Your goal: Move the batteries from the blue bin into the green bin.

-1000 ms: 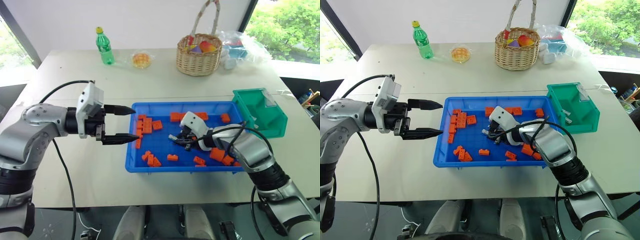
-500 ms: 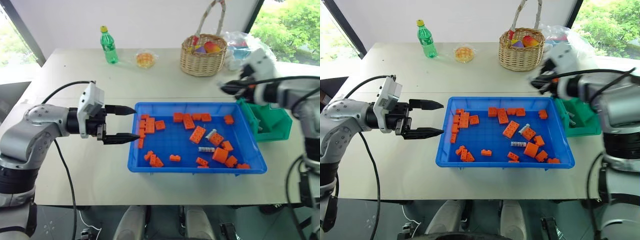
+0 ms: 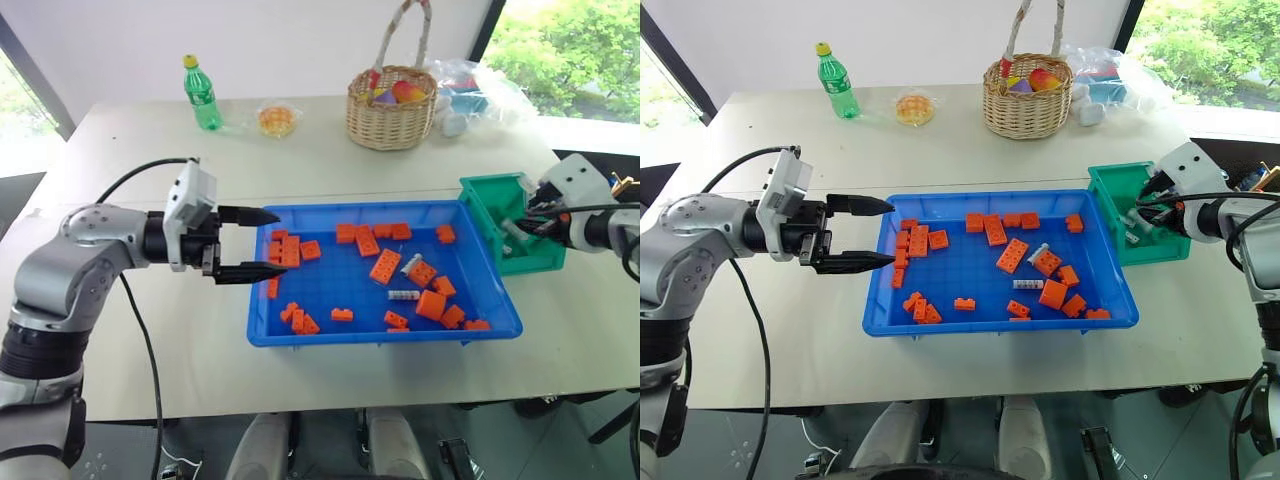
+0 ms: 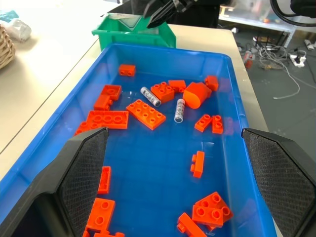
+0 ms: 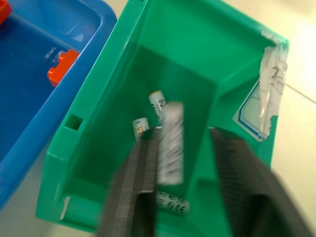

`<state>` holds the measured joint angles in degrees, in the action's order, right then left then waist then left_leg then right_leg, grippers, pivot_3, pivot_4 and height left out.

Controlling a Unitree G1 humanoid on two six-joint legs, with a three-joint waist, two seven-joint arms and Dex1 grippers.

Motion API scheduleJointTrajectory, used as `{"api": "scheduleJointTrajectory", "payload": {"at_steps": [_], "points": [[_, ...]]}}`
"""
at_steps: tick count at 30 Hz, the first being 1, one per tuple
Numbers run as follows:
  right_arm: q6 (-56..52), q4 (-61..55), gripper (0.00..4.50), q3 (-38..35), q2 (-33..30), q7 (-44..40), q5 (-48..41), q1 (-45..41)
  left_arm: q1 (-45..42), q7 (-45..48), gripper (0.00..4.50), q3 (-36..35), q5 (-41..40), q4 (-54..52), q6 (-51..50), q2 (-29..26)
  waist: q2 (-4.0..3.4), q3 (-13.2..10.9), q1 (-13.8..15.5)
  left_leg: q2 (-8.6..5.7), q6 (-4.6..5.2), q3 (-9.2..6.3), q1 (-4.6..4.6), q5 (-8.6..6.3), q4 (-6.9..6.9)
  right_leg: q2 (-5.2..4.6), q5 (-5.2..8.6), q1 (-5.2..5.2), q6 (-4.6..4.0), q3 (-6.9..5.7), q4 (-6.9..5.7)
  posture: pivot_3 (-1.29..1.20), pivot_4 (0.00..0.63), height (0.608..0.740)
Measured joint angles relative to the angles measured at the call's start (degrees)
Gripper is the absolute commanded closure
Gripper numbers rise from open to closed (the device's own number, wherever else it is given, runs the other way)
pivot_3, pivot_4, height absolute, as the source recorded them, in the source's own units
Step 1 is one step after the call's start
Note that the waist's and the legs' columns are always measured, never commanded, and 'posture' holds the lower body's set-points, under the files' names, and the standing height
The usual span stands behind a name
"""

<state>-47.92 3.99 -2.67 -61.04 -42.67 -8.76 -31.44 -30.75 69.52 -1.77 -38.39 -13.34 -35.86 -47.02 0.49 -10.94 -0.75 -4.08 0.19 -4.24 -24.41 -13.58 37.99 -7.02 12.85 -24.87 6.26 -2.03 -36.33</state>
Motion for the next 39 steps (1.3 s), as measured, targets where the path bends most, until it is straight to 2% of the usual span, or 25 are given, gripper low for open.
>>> {"api": "scheduleJointTrajectory", "payload": {"at_steps": [1,6,12,18,27,35,38,39], "points": [[0.8,0.0,0.86,0.0,0.0,0.2,0.4,0.0,-0.1,0.1,0.00,0.0,0.0,0.0,0.0,0.0,0.00,0.0,0.1,0.00,0.00,0.00,0.00,0.00,0.00,0.00,0.00,0.00,0.00,0.00,0.00,0.00,0.150,0.693],[5.1,-1.0,0.86,-0.5,0.3,-2.4,-0.9,-0.4,-0.5,0.3,0.00,0.0,0.2,0.0,0.0,0.0,0.00,0.0,0.1,-0.01,0.00,0.00,-0.01,0.00,0.01,0.00,0.00,0.00,0.00,0.00,0.01,0.00,0.150,0.693],[5.1,-11.3,0.86,-1.4,2.3,-12.2,-10.5,-2.3,-0.5,0.3,0.00,0.1,0.2,0.0,-0.1,0.0,0.00,0.0,0.1,0.02,0.00,-0.07,0.00,0.00,0.01,0.03,0.00,0.01,0.01,-0.01,0.00,0.00,0.150,0.693],[4.5,-19.5,0.86,7.3,2.6,-21.3,-14.5,1.4,-0.5,0.2,0.00,0.1,0.2,0.1,-0.1,0.0,0.03,0.0,0.3,-0.03,0.00,-0.12,-0.01,0.00,0.06,-0.01,0.01,0.09,0.01,-0.02,0.06,0.00,0.150,0.693],[7.3,-19.0,0.86,16.9,4.8,-23.3,-9.8,2.3,-0.5,-1.0,0.00,-0.1,-0.1,-0.4,-0.8,0.0,0.03,0.0,0.1,-0.02,0.00,-0.14,-0.01,0.00,0.06,0.00,0.00,0.06,0.00,-0.03,0.05,0.00,0.150,0.693],[9.6,-16.2,0.86,20.6,7.2,-23.0,-5.5,3.6,-0.3,-1.4,0.00,-0.8,-0.8,-0.8,-1.2,-0.1,0.03,0.0,0.2,-0.02,-0.01,-0.14,-0.01,0.00,0.06,0.00,0.00,0.06,0.00,-0.03,0.05,0.00,0.150,0.693],[10.5,-16.1,1.74,20.9,8.3,-22.9,-4.5,3.7,-0.3,-1.5,0.00,-0.8,-0.9,-0.8,-1.3,-0.1,0.08,0.0,0.2,-0.02,-0.01,-0.15,0.02,0.00,0.06,0.01,0.00,0.09,0.00,-0.03,0.05,0.00,0.150,0.693],[11.1,-16.1,2.25,21.1,8.6,-22.9,-4.2,3.6,-0.3,-1.5,0.00,-0.8,-0.9,-0.8,-1.3,-0.1,0.08,0.0,0.1,-0.02,-0.01,-0.15,0.05,0.00,0.06,0.01,0.00,0.11,0.00,-0.03,0.05,0.00,0.150,0.693]]}}
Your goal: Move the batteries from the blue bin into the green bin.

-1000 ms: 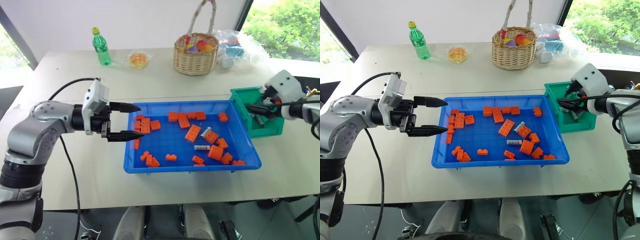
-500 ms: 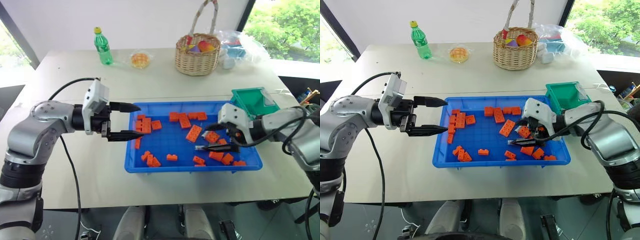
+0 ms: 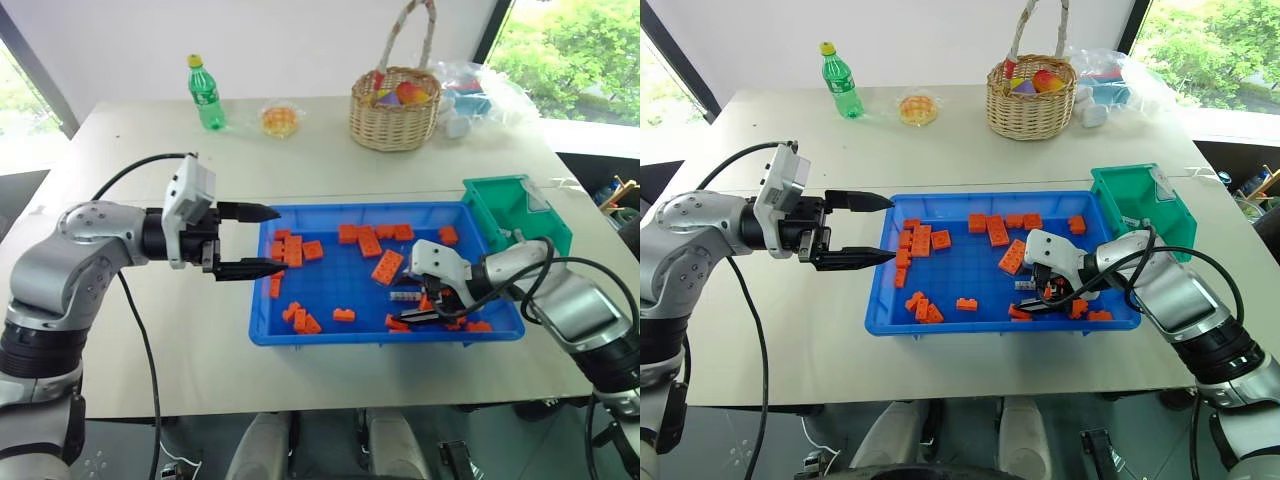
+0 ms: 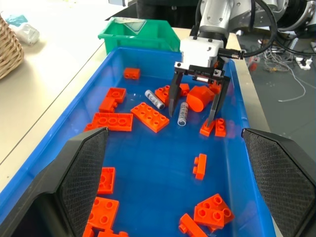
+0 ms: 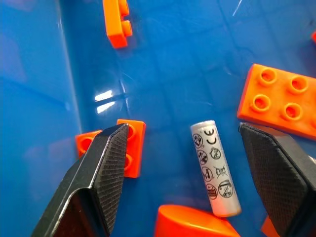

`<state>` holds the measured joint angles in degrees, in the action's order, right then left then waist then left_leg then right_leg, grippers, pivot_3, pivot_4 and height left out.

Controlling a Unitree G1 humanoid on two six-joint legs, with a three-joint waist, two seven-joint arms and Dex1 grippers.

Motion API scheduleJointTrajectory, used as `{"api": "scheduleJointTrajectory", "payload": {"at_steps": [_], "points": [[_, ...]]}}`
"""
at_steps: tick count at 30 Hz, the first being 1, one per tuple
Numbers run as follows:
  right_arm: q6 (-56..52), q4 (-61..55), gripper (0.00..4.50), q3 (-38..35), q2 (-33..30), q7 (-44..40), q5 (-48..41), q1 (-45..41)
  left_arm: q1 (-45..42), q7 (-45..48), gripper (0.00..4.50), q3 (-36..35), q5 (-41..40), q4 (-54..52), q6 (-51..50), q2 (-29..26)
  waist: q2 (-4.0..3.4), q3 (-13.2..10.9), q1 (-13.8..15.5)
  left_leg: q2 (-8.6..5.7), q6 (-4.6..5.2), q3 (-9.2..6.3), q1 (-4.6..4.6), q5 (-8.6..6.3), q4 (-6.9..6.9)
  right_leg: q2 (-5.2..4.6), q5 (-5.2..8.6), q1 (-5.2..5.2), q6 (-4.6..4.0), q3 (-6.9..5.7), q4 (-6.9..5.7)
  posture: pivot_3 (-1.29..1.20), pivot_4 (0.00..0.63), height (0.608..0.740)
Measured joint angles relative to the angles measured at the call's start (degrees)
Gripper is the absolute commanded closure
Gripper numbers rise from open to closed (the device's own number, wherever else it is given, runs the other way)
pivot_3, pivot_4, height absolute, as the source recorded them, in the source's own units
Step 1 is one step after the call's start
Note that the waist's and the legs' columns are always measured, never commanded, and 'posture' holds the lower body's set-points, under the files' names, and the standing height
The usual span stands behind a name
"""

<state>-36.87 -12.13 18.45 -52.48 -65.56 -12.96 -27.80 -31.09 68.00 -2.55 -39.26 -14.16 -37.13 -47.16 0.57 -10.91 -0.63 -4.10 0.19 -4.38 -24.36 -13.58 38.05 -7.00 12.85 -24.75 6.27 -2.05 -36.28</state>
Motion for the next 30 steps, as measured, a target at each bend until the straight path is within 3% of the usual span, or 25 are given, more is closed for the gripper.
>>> {"api": "scheduleJointTrajectory", "payload": {"at_steps": [4,15,18,21,30], "points": [[0.8,0.0,4.33,0.0,1.0,0.9,1.1,0.0,-0.2,0.0,0.00,0.0,0.0,0.0,0.0,0.0,0.01,0.0,0.0,0.00,0.00,-0.01,0.13,0.00,0.00,0.00,0.00,0.13,-0.01,0.00,0.00,0.00,0.150,0.693],[-10.7,-2.7,4.46,-7.0,1.5,2.7,-4.2,-4.8,-1.5,0.1,0.00,0.1,0.3,0.8,0.4,0.5,0.00,0.0,0.1,0.00,0.00,-0.05,0.07,0.00,-0.01,0.01,0.00,0.07,0.00,-0.01,0.00,0.00,0.150,0.693],[-13.8,-4.7,3.59,-7.9,1.4,2.8,-6.2,-4.4,-1.9,0.3,0.00,0.3,0.6,1.6,0.4,0.8,0.00,0.0,0.1,0.00,0.00,-0.07,0.05,0.00,-0.02,0.01,0.00,0.07,0.00,-0.03,0.00,0.00,0.150,0.693],[-14.0,-6.4,2.14,-7.5,0.7,3.2,-6.2,-3.0,-2.4,0.5,0.00,0.5,1.2,2.0,0.5,1.1,0.00,0.0,0.2,-0.02,0.00,-0.06,0.03,0.00,-0.01,-0.01,0.00,0.07,0.00,-0.03,0.00,0.00,0.150,0.693],[-9.0,-1.2,2.14,-5.0,-0.3,5.8,-1.1,-1.5,-3.1,0.6,0.00,1.0,1.3,2.1,0.4,1.2,0.00,0.0,0.1,-0.02,0.00,-0.05,0.03,0.00,0.00,0.00,0.00,0.06,0.00,-0.03,0.00,0.00,0.150,0.693]]}}
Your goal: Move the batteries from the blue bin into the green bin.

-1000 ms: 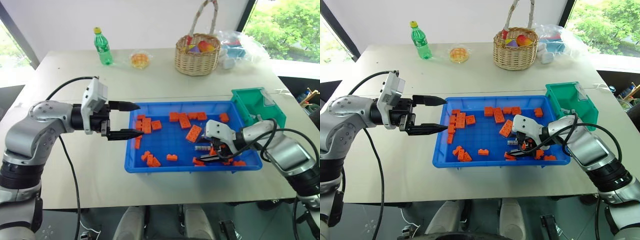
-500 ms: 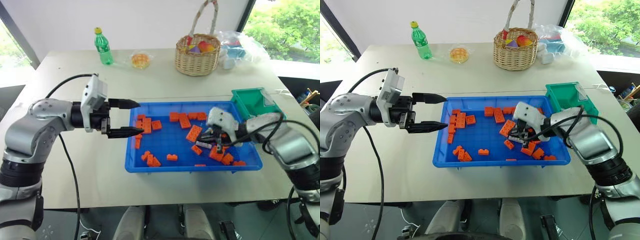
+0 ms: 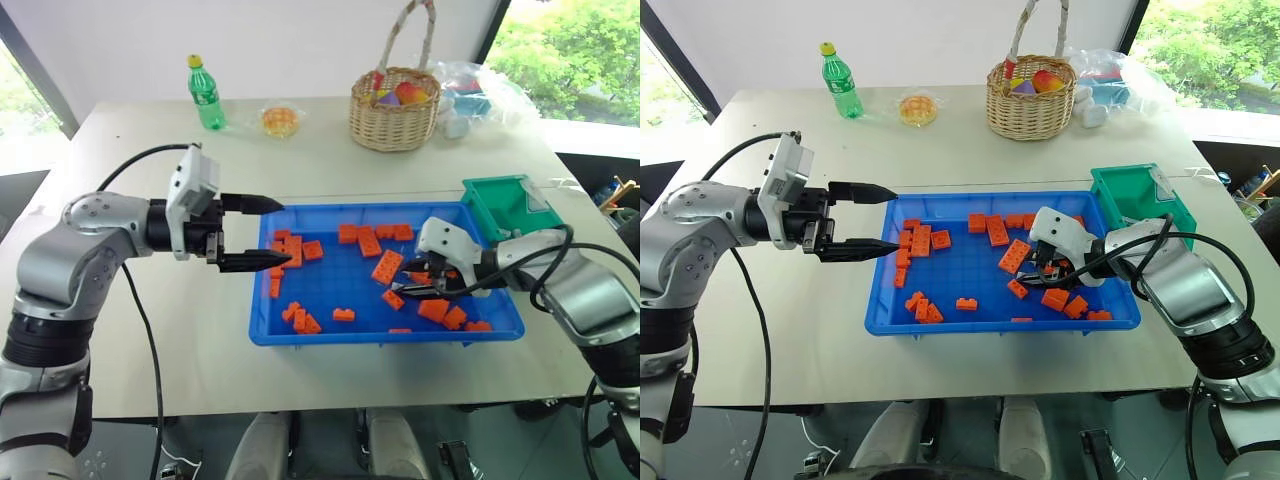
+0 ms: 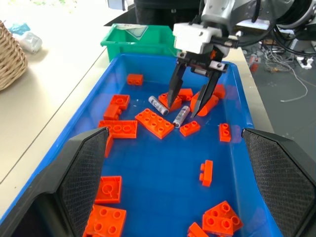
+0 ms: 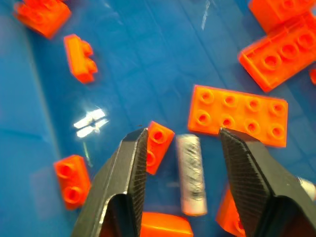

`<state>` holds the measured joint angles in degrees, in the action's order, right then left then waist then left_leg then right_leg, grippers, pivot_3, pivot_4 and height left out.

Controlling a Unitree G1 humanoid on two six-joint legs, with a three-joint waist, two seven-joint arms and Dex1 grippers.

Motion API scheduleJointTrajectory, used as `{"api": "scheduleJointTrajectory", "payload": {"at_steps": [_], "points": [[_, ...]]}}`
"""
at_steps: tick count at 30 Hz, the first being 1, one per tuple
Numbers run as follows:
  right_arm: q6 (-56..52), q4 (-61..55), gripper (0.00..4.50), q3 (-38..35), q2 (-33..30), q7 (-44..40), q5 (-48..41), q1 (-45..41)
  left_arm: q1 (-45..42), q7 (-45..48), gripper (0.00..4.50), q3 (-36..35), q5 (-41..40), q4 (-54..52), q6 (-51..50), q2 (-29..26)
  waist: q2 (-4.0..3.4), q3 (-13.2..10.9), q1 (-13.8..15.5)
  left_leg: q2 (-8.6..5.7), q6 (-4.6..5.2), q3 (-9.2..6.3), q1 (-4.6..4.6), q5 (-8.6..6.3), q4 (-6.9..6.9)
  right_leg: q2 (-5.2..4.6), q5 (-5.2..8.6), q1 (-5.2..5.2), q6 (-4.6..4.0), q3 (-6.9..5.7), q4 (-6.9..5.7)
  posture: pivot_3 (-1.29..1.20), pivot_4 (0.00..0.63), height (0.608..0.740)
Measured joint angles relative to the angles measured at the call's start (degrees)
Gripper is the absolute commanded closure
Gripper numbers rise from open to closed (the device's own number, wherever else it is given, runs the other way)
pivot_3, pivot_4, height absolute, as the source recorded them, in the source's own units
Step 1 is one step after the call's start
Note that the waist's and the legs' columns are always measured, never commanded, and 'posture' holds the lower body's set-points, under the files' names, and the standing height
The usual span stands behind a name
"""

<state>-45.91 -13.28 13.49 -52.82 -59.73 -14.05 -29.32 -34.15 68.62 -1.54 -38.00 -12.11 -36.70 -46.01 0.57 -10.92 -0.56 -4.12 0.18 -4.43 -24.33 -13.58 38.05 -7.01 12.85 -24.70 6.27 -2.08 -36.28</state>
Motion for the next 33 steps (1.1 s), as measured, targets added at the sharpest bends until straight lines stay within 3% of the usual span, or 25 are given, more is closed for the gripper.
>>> {"api": "scheduleJointTrajectory", "payload": {"at_steps": [23,26,29,33], "points": [[6.8,0.8,2.14,0.0,-0.2,0.3,4.5,5.3,-1.0,-0.1,0.00,0.1,0.0,0.0,-0.2,0.1,0.01,0.0,0.2,-0.01,0.00,-0.01,0.01,0.00,0.01,0.01,0.00,0.04,0.00,-0.01,0.00,0.00,0.150,0.693],[8.6,2.1,2.93,1.0,-0.1,0.3,5.9,5.3,-1.7,-0.1,0.00,0.2,0.0,0.1,-0.2,0.3,0.02,0.0,0.1,0.00,0.00,-0.01,0.02,0.00,0.02,0.01,0.00,0.04,0.00,-0.01,0.00,0.00,0.150,0.693],[9.8,2.3,4.44,1.5,-0.1,0.2,6.6,5.2,-1.7,-0.1,0.00,0.2,0.0,0.2,-0.2,0.5,0.02,0.0,0.0,0.00,0.00,-0.01,0.05,0.00,0.02,0.02,0.00,0.06,0.00,-0.01,0.00,0.00,0.150,0.693],[9.6,2.3,4.46,1.8,0.1,0.1,6.9,4.7,-1.7,-0.1,0.00,0.2,0.0,0.2,-0.1,0.5,0.03,0.0,0.0,0.00,0.00,-0.01,0.06,0.00,0.02,0.02,0.00,0.07,0.00,-0.01,0.00,0.00,0.150,0.693]]}}
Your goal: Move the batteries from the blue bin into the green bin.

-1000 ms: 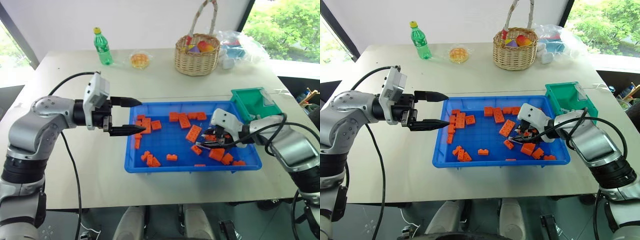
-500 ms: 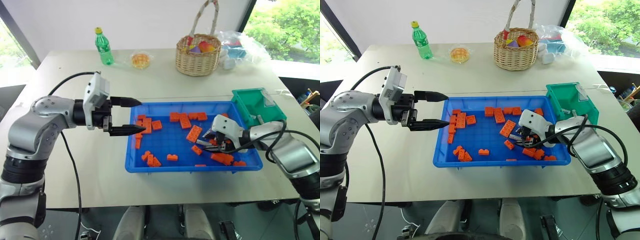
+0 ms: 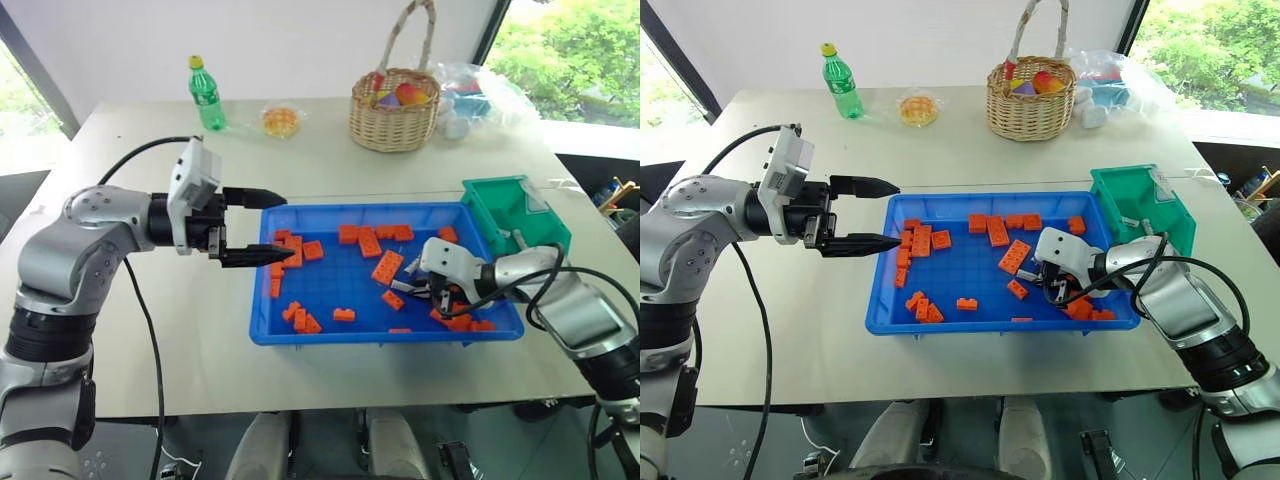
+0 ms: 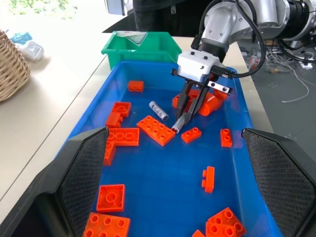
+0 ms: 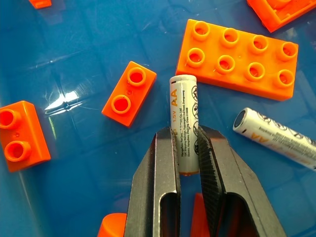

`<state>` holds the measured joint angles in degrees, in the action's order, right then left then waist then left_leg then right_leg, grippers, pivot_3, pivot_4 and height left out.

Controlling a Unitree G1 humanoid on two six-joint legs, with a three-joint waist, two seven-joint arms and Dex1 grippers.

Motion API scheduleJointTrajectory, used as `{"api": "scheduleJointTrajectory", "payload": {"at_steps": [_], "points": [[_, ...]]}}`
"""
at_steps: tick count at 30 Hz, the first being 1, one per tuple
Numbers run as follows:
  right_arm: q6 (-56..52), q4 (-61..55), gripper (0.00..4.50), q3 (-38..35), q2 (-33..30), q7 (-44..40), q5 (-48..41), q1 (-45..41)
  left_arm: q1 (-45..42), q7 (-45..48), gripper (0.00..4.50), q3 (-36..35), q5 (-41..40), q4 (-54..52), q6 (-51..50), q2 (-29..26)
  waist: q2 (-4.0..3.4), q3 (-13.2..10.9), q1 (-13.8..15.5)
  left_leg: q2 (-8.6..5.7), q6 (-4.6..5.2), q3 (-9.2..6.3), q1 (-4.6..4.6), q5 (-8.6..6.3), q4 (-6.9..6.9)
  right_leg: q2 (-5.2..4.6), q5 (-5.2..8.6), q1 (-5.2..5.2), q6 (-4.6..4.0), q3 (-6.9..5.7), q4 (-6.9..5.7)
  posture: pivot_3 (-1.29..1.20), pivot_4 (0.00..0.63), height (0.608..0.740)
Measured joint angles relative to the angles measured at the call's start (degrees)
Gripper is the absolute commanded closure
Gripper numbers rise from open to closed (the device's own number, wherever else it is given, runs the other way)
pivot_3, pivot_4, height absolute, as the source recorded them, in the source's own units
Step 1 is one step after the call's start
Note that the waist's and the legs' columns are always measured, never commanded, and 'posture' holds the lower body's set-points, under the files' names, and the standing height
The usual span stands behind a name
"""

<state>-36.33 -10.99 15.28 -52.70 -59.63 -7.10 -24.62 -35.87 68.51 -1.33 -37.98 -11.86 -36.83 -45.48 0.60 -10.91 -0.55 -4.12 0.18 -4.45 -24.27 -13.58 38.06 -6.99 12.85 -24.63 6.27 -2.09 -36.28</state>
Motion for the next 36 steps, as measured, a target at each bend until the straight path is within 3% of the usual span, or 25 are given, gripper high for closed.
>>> {"api": "scheduleJointTrajectory", "payload": {"at_steps": [8,11,16,22,29,36], "points": [[-7.2,-0.7,4.46,-1.8,1.6,-0.1,-3.2,-2.5,0.1,0.0,0.00,0.0,0.0,0.0,0.1,0.0,-0.03,0.0,-0.1,0.00,0.00,-0.01,-0.02,0.00,0.00,0.00,0.00,-0.03,0.00,0.01,-0.01,0.00,0.150,0.693],[-11.1,-0.6,4.46,-6.6,1.2,0.6,-5.8,-6.6,0.3,0.0,0.00,0.0,0.1,0.0,0.1,0.0,-0.07,0.0,0.0,0.00,0.00,0.00,-0.06,0.00,0.00,0.00,0.00,-0.06,0.00,0.01,-0.01,0.00,0.150,0.693],[-13.3,6.4,4.46,-17.9,-6.9,2.2,-7.0,-11.8,1.5,0.1,0.00,0.0,0.3,0.1,0.2,0.0,-0.05,0.0,1.1,0.00,0.00,0.00,-0.10,-0.01,-0.04,0.00,0.01,-0.09,-0.01,-0.02,0.03,0.00,0.150,0.693],[-10.3,16.5,4.46,-20.3,-11.5,5.5,-3.7,-8.6,1.5,0.1,0.00,0.1,1.0,0.6,1.2,0.5,-0.05,0.0,1.2,0.00,0.00,0.08,-0.12,-0.01,-0.05,-0.05,0.01,-0.11,-0.01,-0.01,0.04,0.00,0.150,0.693],[-10.4,16.9,1.13,-20.3,-10.5,8.8,-3.1,-3.6,1.2,0.2,0.00,0.5,1.2,1.0,1.3,1.2,-0.12,0.0,0.7,0.01,0.01,0.17,-0.11,0.00,-0.04,-0.05,0.00,-0.16,0.00,0.05,0.00,0.00,0.150,0.693],[-1.4,18.2,1.13,-19.4,-8.9,7.5,-2.6,-10.8,1.2,0.9,0.00,0.5,1.2,1.0,1.3,1.1,-0.14,-0.1,0.6,0.02,0.01,0.20,-0.11,0.00,-0.04,-0.03,-0.01,-0.16,0.01,0.05,0.00,0.00,0.150,0.693]]}}
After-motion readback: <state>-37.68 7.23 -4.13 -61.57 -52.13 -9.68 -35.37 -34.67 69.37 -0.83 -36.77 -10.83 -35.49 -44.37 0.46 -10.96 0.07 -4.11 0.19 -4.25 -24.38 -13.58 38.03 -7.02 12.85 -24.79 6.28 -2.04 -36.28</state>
